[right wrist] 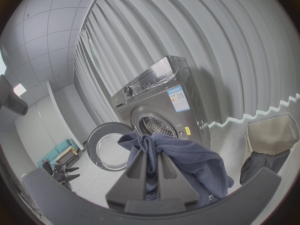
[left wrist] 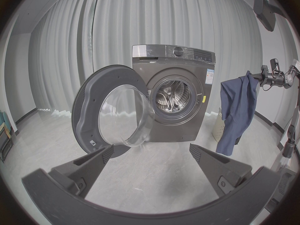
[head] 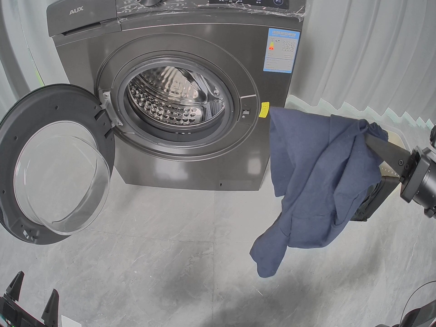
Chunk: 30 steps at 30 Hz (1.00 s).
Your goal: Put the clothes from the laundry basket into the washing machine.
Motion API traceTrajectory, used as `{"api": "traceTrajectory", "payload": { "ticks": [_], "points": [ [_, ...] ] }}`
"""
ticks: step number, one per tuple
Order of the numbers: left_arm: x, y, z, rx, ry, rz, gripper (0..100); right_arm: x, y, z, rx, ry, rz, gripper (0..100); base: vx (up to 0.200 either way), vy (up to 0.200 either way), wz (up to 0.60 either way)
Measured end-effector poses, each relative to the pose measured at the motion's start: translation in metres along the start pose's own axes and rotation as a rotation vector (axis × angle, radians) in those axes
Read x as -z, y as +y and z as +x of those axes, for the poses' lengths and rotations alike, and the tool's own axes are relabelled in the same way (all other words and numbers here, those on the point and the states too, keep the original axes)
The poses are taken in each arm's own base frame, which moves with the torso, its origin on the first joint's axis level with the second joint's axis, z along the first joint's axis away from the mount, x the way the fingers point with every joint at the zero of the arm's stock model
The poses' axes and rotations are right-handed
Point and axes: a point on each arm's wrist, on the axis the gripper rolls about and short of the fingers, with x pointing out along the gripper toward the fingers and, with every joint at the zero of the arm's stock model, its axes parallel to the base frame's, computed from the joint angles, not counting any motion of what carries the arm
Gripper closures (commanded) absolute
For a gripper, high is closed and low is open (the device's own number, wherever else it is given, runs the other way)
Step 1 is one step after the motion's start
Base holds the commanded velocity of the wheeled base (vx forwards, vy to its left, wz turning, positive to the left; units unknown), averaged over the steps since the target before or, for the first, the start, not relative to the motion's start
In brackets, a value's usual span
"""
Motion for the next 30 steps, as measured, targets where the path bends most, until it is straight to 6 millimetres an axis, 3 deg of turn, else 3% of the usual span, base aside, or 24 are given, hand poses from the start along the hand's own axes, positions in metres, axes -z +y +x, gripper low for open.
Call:
{"api": "traceTrajectory", "payload": {
  "ticks": [5,14,26,30],
  "points": [
    [-0.0001,0.0,0.0,0.0,-0.001,0.0,0,0.0027,-0.0011,0.0039,0.011,-0.006,-0.001,100,0.0,0.2,0.0],
    [-0.0002,0.0,0.0,0.0,-0.001,0.0,0,0.0057,-0.0017,0.006,0.011,0.007,0.0,100,0.0,0.0,0.0],
    [-0.0002,0.0,0.0,0.0,-0.001,-0.003,0,0.0075,-0.0015,0.0062,0.01,0.016,0.001,100,0.2,0.0,0.0],
    [-0.0001,0.0,0.0,0.0,-0.001,-0.003,0,0.0085,-0.0017,0.006,0.01,0.019,0.002,100,0.0,0.0,0.0]
  ]
}}
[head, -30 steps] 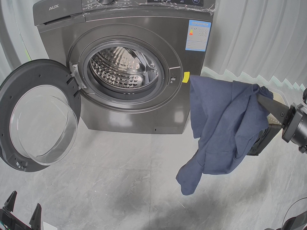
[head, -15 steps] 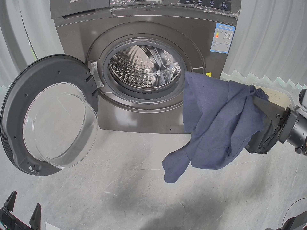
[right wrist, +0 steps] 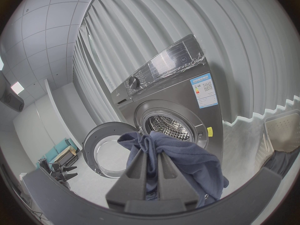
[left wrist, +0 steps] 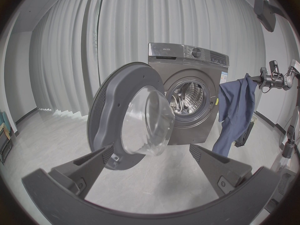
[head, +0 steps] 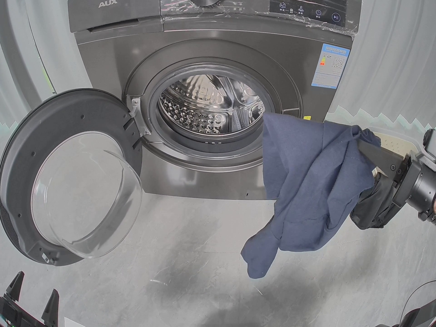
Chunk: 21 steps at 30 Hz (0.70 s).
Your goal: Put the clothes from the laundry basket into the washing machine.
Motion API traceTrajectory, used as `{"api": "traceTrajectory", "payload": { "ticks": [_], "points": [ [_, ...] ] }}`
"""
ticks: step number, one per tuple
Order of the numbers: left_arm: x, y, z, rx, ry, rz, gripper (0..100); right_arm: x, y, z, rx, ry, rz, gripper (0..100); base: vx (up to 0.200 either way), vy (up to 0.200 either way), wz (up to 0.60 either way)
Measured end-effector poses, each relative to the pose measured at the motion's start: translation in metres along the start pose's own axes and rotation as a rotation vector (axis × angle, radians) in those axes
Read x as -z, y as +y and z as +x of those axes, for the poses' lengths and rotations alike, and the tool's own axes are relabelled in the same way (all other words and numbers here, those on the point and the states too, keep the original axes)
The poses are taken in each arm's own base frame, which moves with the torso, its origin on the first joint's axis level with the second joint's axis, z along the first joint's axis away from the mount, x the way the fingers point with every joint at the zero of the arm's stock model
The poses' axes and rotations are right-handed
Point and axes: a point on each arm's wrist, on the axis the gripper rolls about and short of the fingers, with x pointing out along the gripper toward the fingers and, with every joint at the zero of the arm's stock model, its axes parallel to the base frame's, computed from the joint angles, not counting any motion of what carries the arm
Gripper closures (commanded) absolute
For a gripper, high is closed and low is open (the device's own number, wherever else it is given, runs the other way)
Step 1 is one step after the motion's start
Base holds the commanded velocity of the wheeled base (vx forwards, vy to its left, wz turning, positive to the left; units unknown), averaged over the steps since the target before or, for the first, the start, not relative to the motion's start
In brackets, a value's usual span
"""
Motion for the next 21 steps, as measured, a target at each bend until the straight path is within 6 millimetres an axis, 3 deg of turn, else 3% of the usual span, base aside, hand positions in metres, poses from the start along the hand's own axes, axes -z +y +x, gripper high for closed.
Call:
{"api": "traceTrajectory", "payload": {
  "ticks": [21],
  "points": [
    [0.0,0.0,0.0,0.0,0.0,0.0,0,0.0027,0.0001,-0.0003,-0.002,0.011,-0.002,100,0.0,0.0,0.0]
  ]
}}
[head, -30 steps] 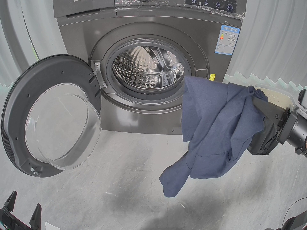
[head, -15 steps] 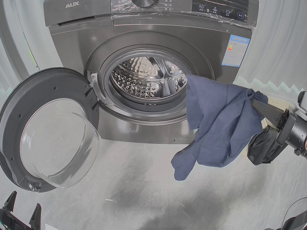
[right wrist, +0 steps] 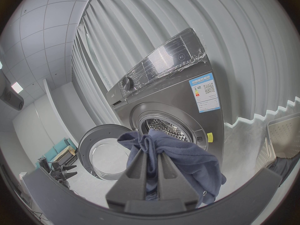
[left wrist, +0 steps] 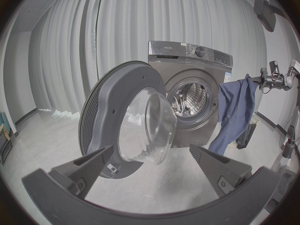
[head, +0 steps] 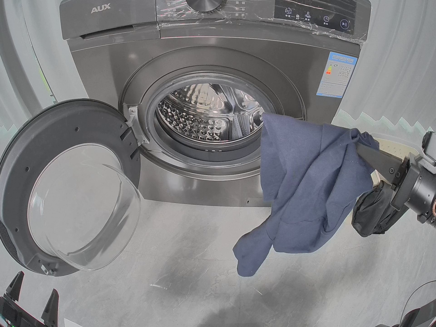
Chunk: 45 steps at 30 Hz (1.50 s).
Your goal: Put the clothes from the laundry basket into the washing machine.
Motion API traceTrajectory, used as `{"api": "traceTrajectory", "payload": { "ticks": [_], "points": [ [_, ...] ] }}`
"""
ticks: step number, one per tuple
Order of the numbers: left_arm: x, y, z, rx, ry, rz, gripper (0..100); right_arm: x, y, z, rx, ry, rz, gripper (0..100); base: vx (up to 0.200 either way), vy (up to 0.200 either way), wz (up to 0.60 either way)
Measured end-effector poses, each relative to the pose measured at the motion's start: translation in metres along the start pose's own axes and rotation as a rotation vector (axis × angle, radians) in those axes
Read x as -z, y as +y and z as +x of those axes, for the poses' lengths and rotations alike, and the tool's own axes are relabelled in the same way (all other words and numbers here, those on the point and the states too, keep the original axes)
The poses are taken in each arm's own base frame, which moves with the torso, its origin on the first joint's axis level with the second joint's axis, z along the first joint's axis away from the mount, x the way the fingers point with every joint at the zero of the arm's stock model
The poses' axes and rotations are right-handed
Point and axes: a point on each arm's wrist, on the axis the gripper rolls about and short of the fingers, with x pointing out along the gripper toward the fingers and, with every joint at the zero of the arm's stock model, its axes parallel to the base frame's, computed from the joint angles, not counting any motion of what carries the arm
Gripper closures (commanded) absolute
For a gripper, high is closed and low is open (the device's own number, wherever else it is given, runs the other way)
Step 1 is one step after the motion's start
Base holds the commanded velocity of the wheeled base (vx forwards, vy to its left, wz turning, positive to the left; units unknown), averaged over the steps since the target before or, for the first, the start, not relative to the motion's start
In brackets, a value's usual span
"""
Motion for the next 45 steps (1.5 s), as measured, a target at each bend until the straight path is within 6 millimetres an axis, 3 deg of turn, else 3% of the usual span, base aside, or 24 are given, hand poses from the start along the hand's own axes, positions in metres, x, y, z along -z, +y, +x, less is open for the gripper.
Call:
{"api": "traceTrajectory", "payload": {
  "ticks": [5,11,34,45],
  "points": [
    [0.0,0.0,0.0,-0.001,0.0,0.0,0,0.001,0.0,0.0,0.001,0.002,0.0,100,0.0,0.0,0.0],
    [0.0,0.0,0.0,-0.002,0.0,0.001,0,0.002,0.0,0.0,0.002,0.006,0.0,100,0.0,-0.2,0.0],
    [0.0,0.0,0.0,-0.01,-0.001,0.015,0,0.004,0.004,0.001,-0.023,0.016,0.001,100,0.0,0.0,0.0],
    [0.0,0.0,0.0,-0.006,0.0,0.02,0,0.007,0.014,0.016,-0.037,0.002,0.021,100,0.0,0.0,0.0]
  ]
}}
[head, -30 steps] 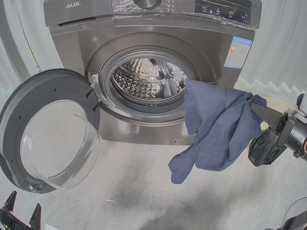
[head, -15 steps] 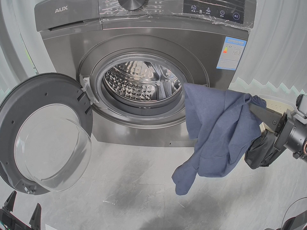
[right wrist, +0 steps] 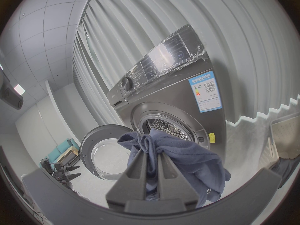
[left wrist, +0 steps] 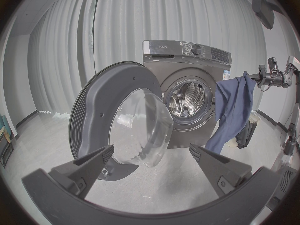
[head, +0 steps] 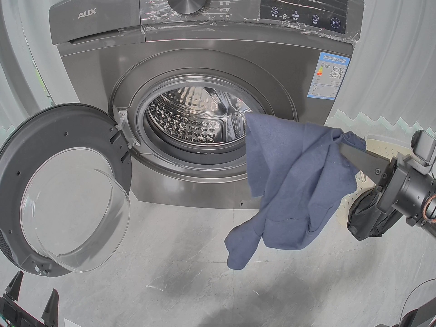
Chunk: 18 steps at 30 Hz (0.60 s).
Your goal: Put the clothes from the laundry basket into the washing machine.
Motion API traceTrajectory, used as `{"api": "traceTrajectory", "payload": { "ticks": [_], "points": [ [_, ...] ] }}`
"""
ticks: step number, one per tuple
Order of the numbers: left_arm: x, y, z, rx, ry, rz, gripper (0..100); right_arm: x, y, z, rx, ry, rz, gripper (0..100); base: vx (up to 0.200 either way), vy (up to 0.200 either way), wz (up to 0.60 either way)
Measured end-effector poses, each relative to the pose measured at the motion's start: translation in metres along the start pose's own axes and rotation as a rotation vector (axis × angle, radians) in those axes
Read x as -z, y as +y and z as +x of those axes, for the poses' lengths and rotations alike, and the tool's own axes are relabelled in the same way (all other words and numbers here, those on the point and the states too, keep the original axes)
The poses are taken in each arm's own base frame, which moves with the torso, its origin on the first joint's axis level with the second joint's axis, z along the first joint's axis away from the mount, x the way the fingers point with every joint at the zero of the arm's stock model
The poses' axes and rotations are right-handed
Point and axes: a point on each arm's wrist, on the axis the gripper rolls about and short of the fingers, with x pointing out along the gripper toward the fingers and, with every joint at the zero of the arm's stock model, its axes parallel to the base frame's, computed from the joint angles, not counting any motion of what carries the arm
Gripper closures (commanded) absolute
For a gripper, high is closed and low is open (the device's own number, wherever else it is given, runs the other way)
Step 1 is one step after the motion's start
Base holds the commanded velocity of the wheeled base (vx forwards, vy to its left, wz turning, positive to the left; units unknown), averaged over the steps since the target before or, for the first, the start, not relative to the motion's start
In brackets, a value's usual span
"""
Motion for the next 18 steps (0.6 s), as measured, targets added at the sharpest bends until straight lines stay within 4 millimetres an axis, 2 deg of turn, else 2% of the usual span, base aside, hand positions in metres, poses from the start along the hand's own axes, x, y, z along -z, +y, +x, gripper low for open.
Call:
{"api": "traceTrajectory", "payload": {
  "ticks": [18],
  "points": [
    [0.0,-0.001,0.0,0.037,-0.005,0.045,0,0.023,0.019,0.069,-0.115,-0.105,0.066,100,0.0,0.0,0.0]
  ]
}}
